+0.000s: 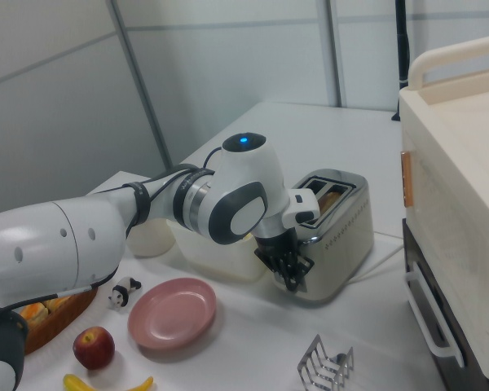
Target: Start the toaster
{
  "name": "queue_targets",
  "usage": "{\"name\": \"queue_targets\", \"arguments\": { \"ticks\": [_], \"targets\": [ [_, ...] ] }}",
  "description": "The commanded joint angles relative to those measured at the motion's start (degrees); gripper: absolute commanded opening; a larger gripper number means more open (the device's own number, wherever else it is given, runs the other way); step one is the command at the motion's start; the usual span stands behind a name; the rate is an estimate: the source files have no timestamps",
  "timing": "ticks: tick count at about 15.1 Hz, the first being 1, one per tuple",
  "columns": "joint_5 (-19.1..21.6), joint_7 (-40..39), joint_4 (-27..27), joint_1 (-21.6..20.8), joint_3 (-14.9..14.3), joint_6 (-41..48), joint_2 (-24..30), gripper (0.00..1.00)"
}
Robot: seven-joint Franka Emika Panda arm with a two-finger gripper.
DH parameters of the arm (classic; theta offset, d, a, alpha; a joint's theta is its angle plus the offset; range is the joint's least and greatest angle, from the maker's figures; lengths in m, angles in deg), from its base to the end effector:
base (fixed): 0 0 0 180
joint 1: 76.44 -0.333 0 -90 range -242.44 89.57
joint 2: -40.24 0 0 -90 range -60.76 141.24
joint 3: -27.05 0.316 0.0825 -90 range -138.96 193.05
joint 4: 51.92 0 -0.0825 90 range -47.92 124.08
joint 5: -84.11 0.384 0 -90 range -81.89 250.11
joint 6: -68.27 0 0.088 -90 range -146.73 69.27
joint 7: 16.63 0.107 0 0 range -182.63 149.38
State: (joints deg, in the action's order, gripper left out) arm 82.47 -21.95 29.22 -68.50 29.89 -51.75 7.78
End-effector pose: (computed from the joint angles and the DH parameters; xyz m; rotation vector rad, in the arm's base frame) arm 0.7199 -0.0725 0.3811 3.1270 0.0118 0.1758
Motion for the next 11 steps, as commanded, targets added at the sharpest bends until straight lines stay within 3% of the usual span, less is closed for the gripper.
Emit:
{"name": "queue_targets", "arguments": {
  "ticks": [1,6,11],
  "targets": [
    [-1.2,-1.1,2.0,-0.5,-0.5,-1.2,-3.2,0.0],
    [-1.2,-0.8,1.4,-0.4,-0.4,-1.0,-3.0,0.0],
    [-1.0,-0.9,0.2,0.1,-0.5,-0.4,2.0,0.0]
  ]
}}
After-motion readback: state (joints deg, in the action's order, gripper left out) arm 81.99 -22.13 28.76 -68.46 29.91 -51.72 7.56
